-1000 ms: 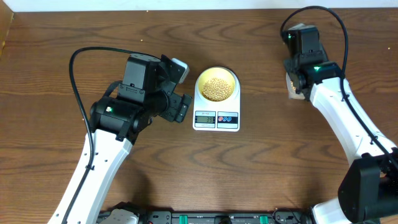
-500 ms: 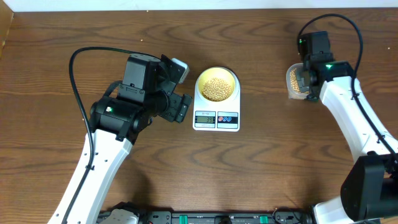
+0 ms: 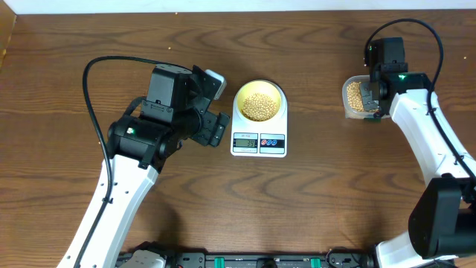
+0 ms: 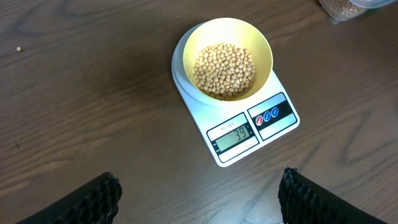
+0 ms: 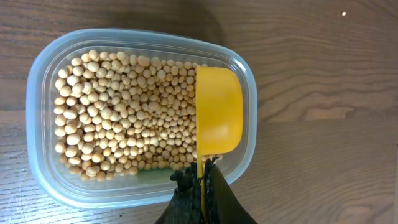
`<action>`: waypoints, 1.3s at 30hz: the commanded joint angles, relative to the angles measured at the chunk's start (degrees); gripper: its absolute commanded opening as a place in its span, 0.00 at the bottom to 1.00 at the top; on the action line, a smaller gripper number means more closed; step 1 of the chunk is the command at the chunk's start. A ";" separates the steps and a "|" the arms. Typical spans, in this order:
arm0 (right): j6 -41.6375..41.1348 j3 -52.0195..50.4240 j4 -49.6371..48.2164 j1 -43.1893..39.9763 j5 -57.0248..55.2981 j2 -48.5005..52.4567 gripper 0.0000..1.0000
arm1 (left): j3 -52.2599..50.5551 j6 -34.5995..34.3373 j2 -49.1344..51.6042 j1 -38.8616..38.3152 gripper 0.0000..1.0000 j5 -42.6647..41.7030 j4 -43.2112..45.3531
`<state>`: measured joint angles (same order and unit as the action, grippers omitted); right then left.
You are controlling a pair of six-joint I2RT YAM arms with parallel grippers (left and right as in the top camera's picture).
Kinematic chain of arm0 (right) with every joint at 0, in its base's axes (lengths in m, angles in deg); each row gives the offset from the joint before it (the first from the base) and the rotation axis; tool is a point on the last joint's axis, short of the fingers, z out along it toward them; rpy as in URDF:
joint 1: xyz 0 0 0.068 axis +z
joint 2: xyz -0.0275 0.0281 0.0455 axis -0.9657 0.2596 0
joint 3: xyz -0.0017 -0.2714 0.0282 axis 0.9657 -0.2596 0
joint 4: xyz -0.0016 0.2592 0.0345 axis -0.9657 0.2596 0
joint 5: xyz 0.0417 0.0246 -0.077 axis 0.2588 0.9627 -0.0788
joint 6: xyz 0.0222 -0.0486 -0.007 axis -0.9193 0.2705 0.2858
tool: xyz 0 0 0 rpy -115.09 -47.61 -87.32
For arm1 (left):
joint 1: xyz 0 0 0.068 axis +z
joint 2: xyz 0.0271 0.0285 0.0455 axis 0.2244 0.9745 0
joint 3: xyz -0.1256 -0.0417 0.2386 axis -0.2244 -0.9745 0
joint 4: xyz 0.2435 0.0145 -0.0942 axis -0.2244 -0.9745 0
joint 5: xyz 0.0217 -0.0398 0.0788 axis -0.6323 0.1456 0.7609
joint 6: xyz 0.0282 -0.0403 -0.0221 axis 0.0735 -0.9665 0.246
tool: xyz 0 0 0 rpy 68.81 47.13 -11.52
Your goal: Scoop item into bowl and weigh 50g on scale
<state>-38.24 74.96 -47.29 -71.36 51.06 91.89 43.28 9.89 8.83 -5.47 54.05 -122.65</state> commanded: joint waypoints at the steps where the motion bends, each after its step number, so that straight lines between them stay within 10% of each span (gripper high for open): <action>1: -1.22 -1.07 -0.02 -0.57 0.22 0.59 0.01 | -0.02 0.74 0.15 0.22 0.83 -0.70 -0.20; 39: 0.20 -5.03 -0.35 -3.96 27.85 0.59 0.01 | -0.02 0.74 0.15 0.22 0.83 -0.70 -0.20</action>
<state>-37.52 70.18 -47.96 -74.09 72.50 91.91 43.28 9.89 8.83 -5.47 54.05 -122.65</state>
